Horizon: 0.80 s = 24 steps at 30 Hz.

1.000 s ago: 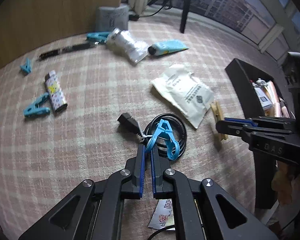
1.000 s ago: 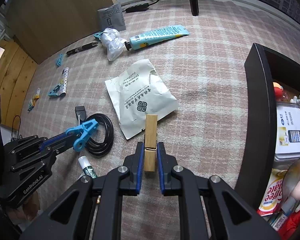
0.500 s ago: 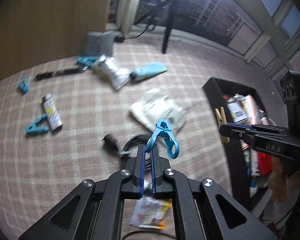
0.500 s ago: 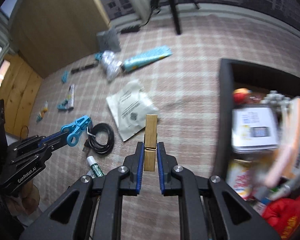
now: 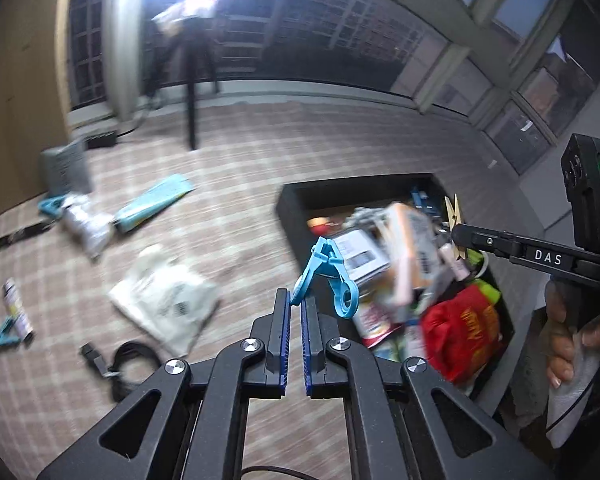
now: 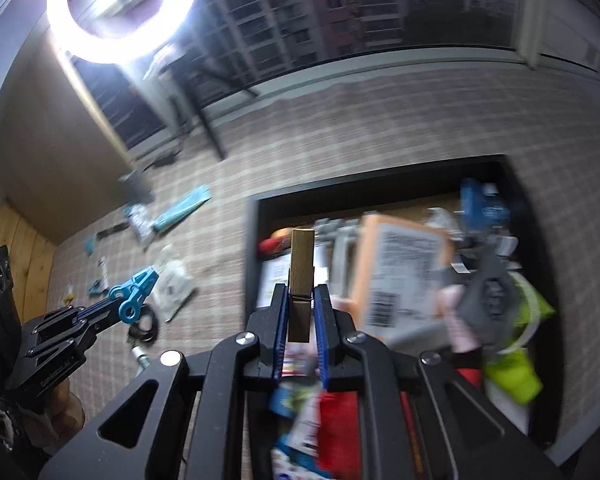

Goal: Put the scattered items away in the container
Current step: 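Open both tools to drop the clothespin and clip into the box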

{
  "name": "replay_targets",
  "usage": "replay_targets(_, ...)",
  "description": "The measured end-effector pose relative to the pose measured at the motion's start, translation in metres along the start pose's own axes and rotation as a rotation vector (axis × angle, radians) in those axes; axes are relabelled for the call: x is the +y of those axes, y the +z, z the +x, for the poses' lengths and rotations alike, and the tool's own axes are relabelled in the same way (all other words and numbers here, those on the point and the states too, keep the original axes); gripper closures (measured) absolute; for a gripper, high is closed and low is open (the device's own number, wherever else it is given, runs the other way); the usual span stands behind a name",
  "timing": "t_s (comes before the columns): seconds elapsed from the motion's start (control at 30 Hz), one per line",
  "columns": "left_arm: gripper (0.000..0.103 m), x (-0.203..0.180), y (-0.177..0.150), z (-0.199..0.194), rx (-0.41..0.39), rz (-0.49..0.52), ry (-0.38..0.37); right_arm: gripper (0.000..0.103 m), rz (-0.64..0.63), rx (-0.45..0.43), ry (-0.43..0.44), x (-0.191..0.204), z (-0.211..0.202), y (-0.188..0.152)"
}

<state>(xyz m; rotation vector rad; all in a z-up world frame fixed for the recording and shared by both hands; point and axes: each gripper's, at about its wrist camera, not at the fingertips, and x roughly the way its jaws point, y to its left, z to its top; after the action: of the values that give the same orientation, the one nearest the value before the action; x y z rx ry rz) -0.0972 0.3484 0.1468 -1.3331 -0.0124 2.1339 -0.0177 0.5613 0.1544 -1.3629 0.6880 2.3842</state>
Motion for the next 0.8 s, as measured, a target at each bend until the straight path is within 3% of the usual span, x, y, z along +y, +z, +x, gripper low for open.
replay_targets(0.53, 0.098, -0.131, 0.031, 0.039, 0.038, 0.184, -0.132, 0.09, 0.171, -0.062, -0.131, -0.102, -0.051, -0.018)
replay_targets(0.57, 0.094, -0.138, 0.032, 0.042, 0.049, 0.199, -0.134, 0.09, 0.175, -0.066, -0.128, -0.104, -0.052, -0.019)
replay_targets(0.6, 0.074, -0.144, 0.032, 0.045, 0.068, 0.211, -0.127, 0.086, 0.179, -0.068, -0.123, -0.107, -0.053, -0.021)
replay_targets(0.67, 0.057, -0.147, 0.031, 0.046, 0.069, 0.217, -0.128, 0.073, 0.193, -0.049, -0.116, -0.109, -0.053, -0.023)
replay_targets(0.8, 0.06, -0.144, 0.029, 0.043, 0.062, 0.219, -0.097, 0.07, 0.184, -0.067, -0.131, -0.105, -0.057, -0.025)
